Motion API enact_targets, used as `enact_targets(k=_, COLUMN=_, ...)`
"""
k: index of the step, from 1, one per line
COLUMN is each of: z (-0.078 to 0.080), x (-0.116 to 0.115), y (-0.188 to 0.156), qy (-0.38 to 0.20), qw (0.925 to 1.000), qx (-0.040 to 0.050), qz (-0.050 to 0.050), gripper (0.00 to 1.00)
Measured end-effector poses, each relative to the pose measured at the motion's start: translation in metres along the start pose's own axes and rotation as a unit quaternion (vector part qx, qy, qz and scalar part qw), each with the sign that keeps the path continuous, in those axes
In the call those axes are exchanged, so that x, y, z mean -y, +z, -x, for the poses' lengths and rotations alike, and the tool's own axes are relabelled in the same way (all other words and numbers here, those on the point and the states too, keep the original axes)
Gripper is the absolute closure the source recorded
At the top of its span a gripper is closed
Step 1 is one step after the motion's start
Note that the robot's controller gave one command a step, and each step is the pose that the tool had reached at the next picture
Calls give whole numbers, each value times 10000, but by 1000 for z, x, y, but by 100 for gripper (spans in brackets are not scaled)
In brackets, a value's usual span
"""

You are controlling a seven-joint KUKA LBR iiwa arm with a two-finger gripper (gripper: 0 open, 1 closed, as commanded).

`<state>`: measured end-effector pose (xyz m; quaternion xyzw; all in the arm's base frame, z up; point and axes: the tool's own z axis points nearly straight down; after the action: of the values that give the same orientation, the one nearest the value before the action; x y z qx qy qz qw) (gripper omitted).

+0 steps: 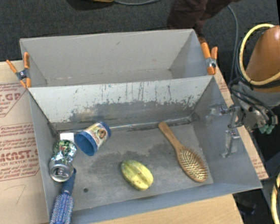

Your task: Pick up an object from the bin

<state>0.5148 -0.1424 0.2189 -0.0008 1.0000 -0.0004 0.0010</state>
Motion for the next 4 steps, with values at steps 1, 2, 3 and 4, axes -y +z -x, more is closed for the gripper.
enact_targets(k=1, z=0, x=0, y=0, qy=1, qw=10000, qx=0, qz=0, gripper=0)
enact_targets(k=2, z=-14, x=-18, y=16, qy=2168, qw=9762, qx=-4, qz=5, gripper=0)
enact_targets(k=3, z=13, x=-7, y=35, qy=1818, qw=9833, qx=16, qz=0, gripper=0)
enact_targets(k=4, z=11, x=-25, y=77, qy=929, qw=9957, qx=5, qz=2, gripper=0)
